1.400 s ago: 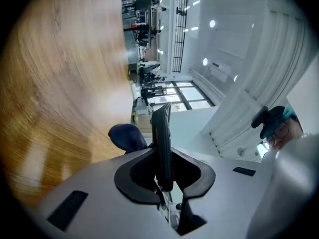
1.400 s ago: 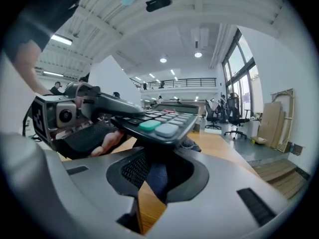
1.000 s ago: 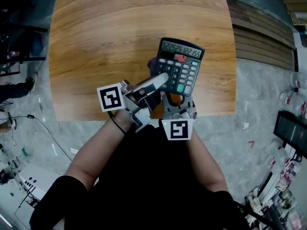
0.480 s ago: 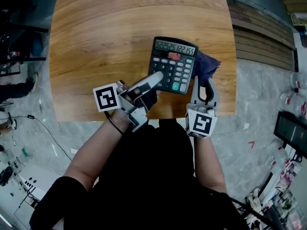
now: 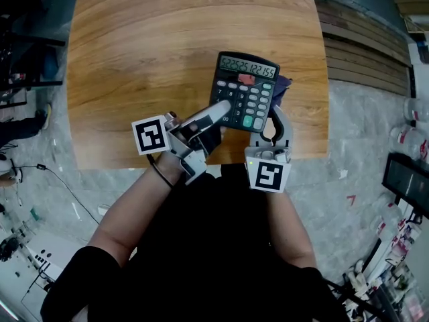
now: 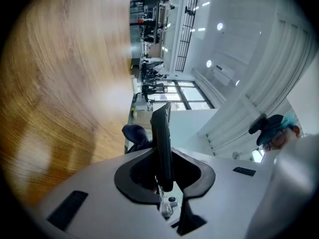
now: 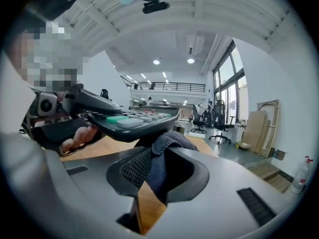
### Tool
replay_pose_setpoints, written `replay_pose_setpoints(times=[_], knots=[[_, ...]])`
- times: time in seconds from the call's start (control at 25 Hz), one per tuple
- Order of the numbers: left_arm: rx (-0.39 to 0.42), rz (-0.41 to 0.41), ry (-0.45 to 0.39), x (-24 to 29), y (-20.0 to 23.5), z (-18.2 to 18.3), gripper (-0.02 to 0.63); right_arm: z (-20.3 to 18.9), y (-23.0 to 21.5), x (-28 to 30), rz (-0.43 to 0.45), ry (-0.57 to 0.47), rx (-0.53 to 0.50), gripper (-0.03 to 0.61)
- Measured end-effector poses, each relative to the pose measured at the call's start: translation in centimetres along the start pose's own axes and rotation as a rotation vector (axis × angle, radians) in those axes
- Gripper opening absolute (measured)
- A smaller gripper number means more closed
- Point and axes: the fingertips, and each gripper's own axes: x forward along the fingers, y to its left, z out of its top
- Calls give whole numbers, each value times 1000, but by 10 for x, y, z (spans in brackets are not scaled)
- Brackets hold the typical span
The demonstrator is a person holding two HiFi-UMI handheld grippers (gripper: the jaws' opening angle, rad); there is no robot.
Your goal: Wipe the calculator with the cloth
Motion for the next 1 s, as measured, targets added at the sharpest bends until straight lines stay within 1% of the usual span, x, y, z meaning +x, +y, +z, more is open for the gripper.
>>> replay_pose_setpoints(times=[0.16, 0.28, 0.4, 0.56, 0.68, 0.76, 0.84, 1.0], knots=[[-11, -9, 14, 1, -1, -1, 69, 11, 26, 6, 60, -37, -26, 77], [-12, -23, 38, 3, -4, -3, 69, 12, 48, 6, 123, -13, -90, 78], [-15, -33, 43, 4, -7, -6, 69, 14, 53, 3, 136, -40, -94, 78], [-22, -32, 29, 1, -5, -6, 69, 11, 54, 1, 148, -35, -121, 78], [-33, -26, -2, -1, -1, -2, 69, 5, 47, -1, 129, -20, -112, 78], [-28, -20, -19, -2, 0, 1, 70, 1, 34, -6, 99, -14, -99, 78], [-14, -17, -31, -2, -1, 3, 69, -4, 13, -14, 55, -10, -91, 78], [18, -3, -67, 1, -4, 1, 69, -12, -46, -36, -53, 5, -92, 78]])
